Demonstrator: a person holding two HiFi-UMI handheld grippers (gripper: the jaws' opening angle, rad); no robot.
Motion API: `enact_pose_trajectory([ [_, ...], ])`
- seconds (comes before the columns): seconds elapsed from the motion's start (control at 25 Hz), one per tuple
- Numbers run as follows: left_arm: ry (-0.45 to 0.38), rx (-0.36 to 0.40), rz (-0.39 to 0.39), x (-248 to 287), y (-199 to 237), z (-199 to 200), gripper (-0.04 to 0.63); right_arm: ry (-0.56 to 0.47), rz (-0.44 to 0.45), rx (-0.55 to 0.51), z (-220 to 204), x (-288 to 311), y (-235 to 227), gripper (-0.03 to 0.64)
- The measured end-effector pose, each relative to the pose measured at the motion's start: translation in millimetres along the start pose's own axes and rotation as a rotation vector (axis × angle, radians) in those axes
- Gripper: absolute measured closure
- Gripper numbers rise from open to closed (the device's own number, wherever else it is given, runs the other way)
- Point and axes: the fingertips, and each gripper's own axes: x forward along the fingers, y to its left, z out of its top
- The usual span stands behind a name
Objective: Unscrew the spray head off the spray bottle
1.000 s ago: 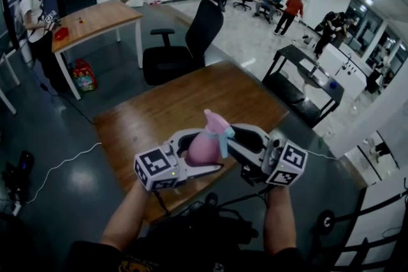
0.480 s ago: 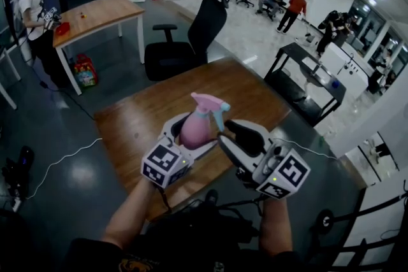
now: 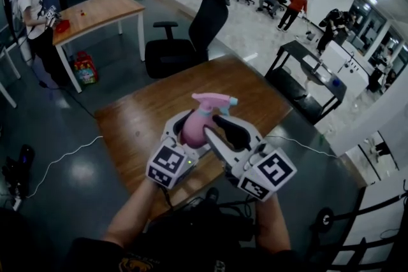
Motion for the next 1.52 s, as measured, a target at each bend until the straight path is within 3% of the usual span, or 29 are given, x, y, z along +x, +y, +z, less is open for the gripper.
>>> enact_pose_trajectory([
  [0.36,-0.006,0.009,-0.003,-1,-9,2,0.166,0.027,-0.155,-0.009,-5,7,-19,0.466],
  [0.76,0.01,0.029,-0.054,2,-22,3,0.166,0.017,-0.16,-0.001,-5,6,-25,0.472],
  [1.08,0.029,0.013,-0.22,-2,-37,3,0.166,0.003,-0.025,0.041,-5,-4,-23,0.476],
  [1.36,0.019,-0.032,-0.423,-14,-61,5,0.166,-0.024,0.167,0.085,-5,-18,-12,0.476],
  [1.52,0.013,-0.04,-0.489,-20,-67,9,0.166,-0.043,0.249,0.098,-2,-20,-7,0.476],
])
